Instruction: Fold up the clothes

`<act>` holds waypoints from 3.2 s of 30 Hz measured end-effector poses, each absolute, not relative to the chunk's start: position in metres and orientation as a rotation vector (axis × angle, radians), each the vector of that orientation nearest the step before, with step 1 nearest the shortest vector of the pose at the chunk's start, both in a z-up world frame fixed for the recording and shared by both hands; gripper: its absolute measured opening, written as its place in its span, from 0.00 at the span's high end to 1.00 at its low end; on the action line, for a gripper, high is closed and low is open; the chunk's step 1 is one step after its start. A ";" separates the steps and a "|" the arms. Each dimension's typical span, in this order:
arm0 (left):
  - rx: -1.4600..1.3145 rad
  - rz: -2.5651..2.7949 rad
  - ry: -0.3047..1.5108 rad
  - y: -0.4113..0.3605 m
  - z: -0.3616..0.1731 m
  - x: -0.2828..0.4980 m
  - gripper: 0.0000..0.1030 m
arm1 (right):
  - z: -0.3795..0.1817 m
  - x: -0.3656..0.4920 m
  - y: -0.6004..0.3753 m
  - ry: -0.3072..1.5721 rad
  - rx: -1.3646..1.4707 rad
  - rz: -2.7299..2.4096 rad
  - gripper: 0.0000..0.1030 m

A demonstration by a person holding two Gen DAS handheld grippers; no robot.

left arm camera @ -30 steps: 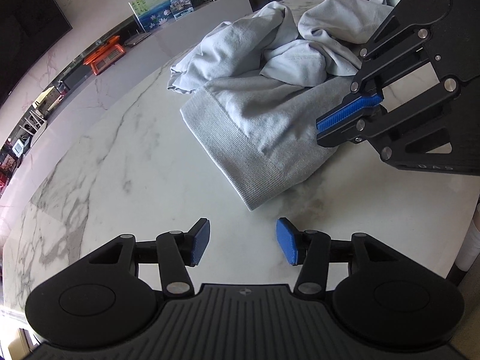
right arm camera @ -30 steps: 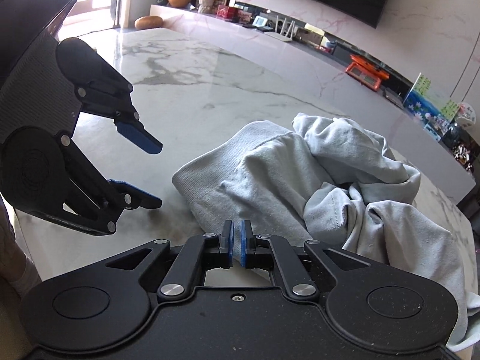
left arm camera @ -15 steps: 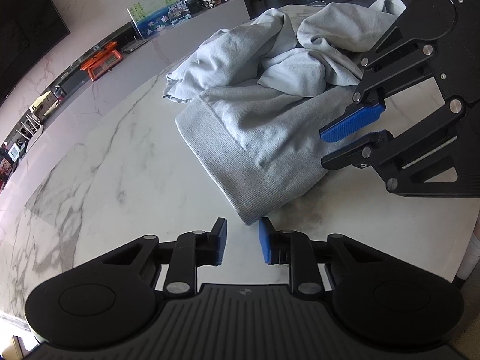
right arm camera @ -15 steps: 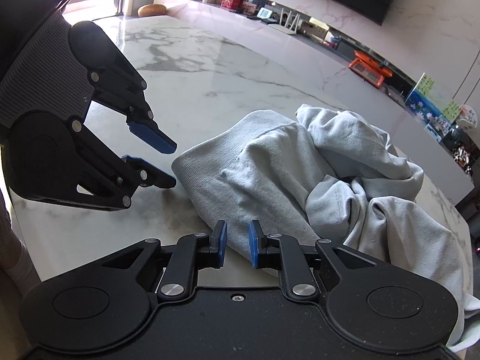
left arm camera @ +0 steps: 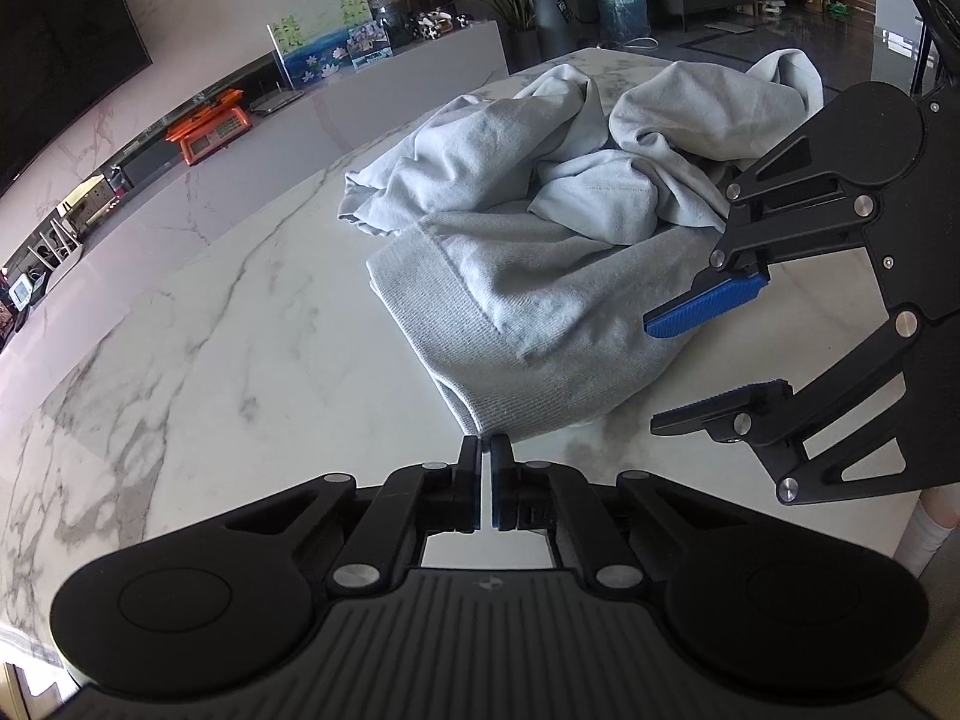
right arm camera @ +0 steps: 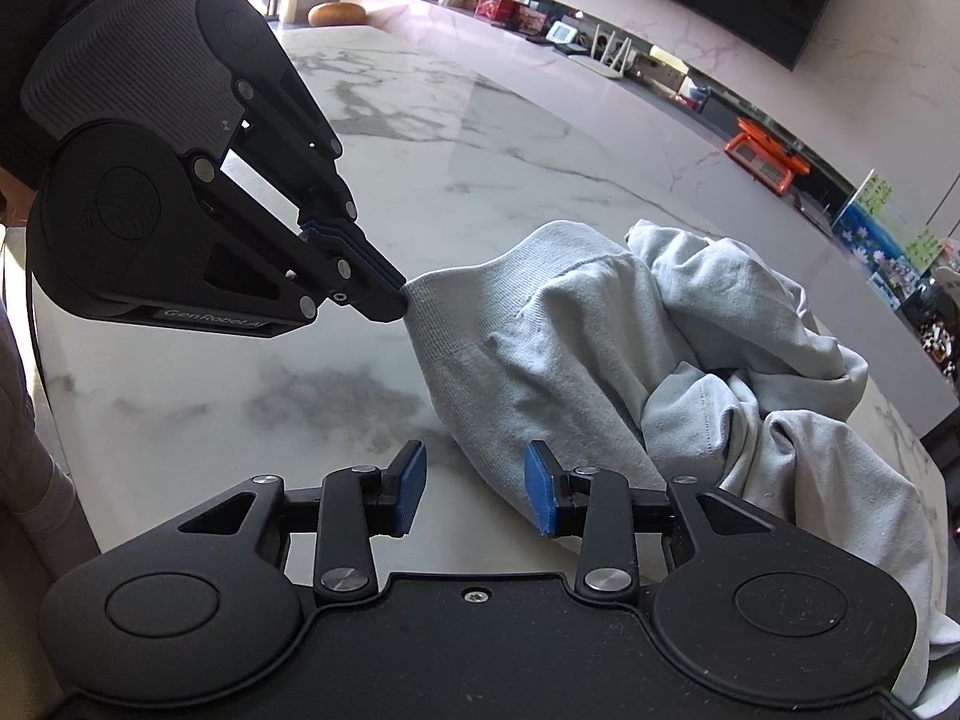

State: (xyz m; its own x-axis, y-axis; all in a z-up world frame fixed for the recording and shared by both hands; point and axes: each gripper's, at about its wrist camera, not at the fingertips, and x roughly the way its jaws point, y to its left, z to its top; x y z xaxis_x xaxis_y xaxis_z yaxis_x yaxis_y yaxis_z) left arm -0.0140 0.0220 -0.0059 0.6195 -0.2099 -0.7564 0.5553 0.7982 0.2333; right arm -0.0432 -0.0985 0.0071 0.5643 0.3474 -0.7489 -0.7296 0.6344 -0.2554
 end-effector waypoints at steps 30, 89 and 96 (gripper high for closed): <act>0.468 -0.517 0.724 0.025 0.006 -0.023 0.98 | 0.009 -0.034 -0.089 0.635 -0.574 0.649 0.98; 0.761 -0.347 0.525 0.006 -0.004 -0.021 0.89 | 0.003 -0.030 -0.187 0.708 -0.565 0.468 0.66; 0.722 -0.268 0.517 0.024 0.025 -0.023 0.90 | 0.006 -0.024 -0.224 0.667 -0.619 0.272 0.56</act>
State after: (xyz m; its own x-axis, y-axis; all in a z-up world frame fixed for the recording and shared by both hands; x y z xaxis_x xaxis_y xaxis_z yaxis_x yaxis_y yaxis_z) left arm -0.0229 0.0240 0.0253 0.8425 -0.0575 -0.5357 0.4047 0.7240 0.5587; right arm -0.0235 -0.2238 0.0057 0.7596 0.0417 -0.6490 -0.4241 0.7883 -0.4457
